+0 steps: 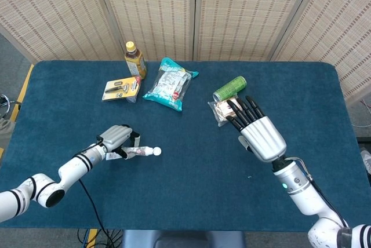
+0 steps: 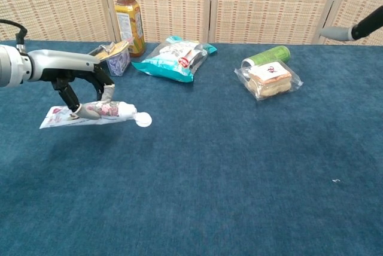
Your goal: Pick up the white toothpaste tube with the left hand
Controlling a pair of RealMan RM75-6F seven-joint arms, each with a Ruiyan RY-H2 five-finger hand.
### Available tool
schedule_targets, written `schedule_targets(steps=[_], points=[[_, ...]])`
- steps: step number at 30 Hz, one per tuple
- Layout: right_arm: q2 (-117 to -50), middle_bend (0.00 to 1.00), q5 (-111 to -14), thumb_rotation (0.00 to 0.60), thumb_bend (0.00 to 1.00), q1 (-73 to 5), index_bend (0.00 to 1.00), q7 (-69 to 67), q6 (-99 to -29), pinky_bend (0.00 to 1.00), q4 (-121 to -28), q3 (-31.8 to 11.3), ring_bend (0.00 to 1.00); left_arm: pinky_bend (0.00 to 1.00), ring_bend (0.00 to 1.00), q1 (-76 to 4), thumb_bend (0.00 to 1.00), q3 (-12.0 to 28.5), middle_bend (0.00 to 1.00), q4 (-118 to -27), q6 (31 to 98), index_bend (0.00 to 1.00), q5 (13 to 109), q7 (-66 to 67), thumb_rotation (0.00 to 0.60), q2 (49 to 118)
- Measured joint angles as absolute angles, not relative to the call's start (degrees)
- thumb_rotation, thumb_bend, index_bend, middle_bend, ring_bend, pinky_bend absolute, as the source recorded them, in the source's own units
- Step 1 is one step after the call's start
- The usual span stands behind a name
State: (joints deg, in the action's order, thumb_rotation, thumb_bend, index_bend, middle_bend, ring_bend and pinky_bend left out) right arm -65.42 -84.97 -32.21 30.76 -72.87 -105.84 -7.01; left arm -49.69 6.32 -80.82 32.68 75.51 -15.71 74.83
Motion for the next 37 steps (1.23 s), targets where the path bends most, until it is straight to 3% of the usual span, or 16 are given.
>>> schedule_targets(steps=[5, 9, 15, 24, 29, 37], points=[[-64.59, 0.05, -84.4, 0.6, 0.23, -31.39, 0.29, 29.65, -73.09, 0.0, -105.17, -7.16, 0.0, 0.14, 0.17, -49.1, 0.43, 5.2, 0.32, -79.17, 33.92, 0.32, 74.7, -12.31, 0.6, 75.61], [-63.76, 0.05, -84.15, 0.6, 0.23, -30.67, 0.29, 29.03, -73.69, 0.0, -104.88, -7.37, 0.0, 0.13, 0.11, -48.4, 0.43, 5.1, 0.28, -79.44, 34.51, 0.26, 73.47, -12.16, 0.6, 75.09], [-60.89, 0.05, -84.31, 0.6, 0.23, -28.29, 0.29, 27.59, -75.61, 0.0, -104.64, -7.28, 0.0, 0.12, 0.1, -45.71, 0.42, 5.33, 0.27, -83.07, 38.33, 0.24, 72.63, -12.99, 0.6, 71.56], [-57.84, 0.07, -80.7, 0.6, 0.24, -23.24, 0.27, 23.9, -77.48, 0.0, -103.05, -6.11, 0.0, 0.12, 0.1, -36.36, 0.36, 5.03, 0.27, -87.22, 53.72, 0.23, 71.18, -10.73, 0.6, 65.9], [-57.24, 0.07, -79.14, 0.6, 0.24, -19.87, 0.23, 21.86, -79.48, 0.06, -102.34, -5.29, 0.0, 0.12, 0.1, -29.23, 0.36, 4.27, 0.27, -88.91, 64.44, 0.23, 70.31, -7.04, 0.6, 63.88], [-57.01, 0.07, -78.42, 0.6, 0.24, -14.41, 0.23, 19.43, -82.87, 0.06, -102.11, -3.16, 0.0, 0.11, 0.1, -18.3, 0.36, 2.04, 0.27, -91.74, 77.39, 0.23, 70.16, -1.63, 0.6, 62.58]])
